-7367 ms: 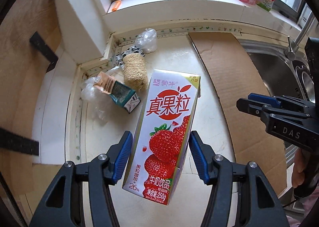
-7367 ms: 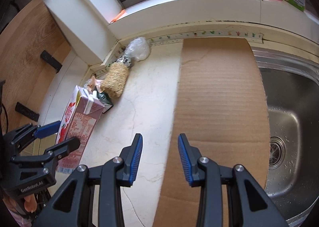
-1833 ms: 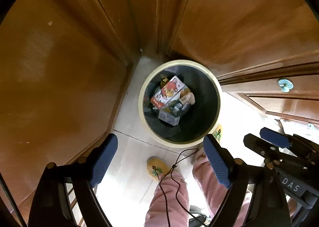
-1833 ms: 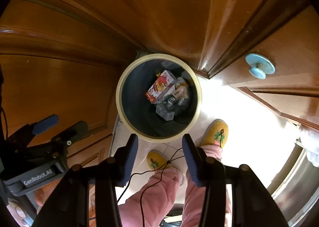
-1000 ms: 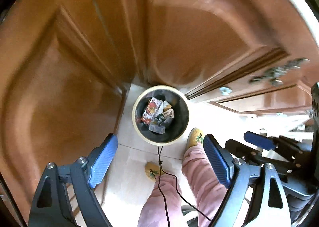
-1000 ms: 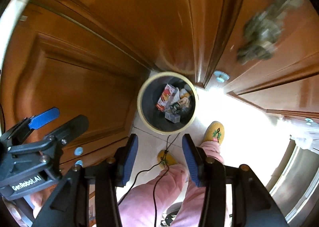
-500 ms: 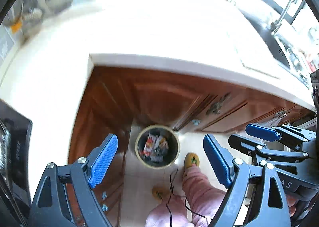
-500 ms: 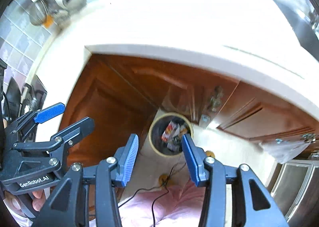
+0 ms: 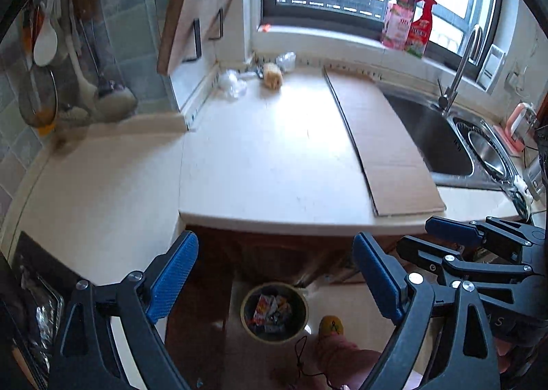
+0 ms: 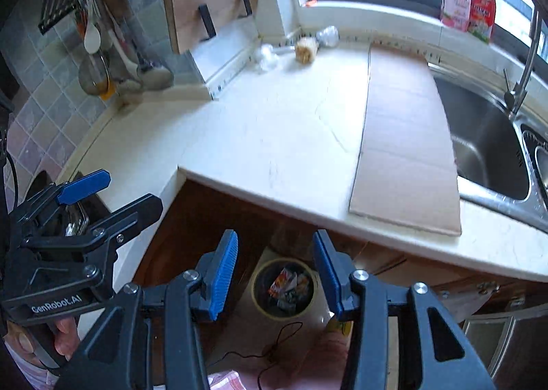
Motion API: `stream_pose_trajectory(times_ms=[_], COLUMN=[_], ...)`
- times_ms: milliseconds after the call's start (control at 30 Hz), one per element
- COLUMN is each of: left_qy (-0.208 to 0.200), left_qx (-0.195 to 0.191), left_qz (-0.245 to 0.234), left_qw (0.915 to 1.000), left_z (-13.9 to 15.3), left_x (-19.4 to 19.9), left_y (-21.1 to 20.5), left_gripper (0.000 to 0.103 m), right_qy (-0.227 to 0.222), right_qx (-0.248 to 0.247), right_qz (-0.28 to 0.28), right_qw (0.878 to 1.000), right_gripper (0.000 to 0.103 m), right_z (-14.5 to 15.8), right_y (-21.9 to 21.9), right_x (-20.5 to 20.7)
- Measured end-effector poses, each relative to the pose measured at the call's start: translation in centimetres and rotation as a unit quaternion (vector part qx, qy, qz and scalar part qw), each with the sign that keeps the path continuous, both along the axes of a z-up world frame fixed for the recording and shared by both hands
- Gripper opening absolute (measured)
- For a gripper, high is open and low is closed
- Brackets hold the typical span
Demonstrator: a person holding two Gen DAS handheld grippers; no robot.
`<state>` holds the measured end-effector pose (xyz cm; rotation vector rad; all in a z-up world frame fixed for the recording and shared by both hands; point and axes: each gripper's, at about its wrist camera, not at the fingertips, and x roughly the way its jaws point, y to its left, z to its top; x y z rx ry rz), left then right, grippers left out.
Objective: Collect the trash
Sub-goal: 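Raise both tools back over the counter toward the loofah and bag, then grasp the loofah sponge with the right tool while the left tool grasps the clear plastic bag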
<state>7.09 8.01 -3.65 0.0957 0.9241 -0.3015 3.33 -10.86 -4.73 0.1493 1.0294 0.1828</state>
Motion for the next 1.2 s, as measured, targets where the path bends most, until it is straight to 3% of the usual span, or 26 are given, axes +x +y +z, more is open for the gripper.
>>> stream_pose_trajectory(times_ms=[367, 633, 900, 1000, 1200], left_qy=[-0.038, -0.033, -0.029, -0.02, 0.007], left_qx=[-0.003, 0.016, 0.04, 0.047, 0.063], left_qz=[0.017, 0.052, 0.129, 0.161, 0.191], left_qw=[0.9991, 0.998, 0.9905, 0.9856, 0.9795], left_z=[3.3, 2.6, -1.7, -4.1, -8.8], left_x=[5.8, 14.4, 25.2, 29.5, 37.0], left_y=[-1.3, -4.8, -8.0, -8.6, -8.8], left_gripper=[0.094, 0.095, 0.095, 0.088, 0.084], right_qy=[-0.031, -0.019, -0.002, 0.013, 0.067], right_qx=[0.007, 0.039, 0.048, 0.047, 0.101], right_qz=[0.011, 0.04, 0.052, 0.042, 0.036], right_qw=[0.999, 0.998, 0.997, 0.998, 0.992], right_gripper=[0.046, 0.046, 0.048, 0.05, 0.05], right_z=[3.6, 3.7, 1.8, -0.2, -5.2], right_y=[-1.4, -5.2, -9.5, -10.3, -10.2], right_x=[6.8, 16.6, 29.6, 34.4, 42.4])
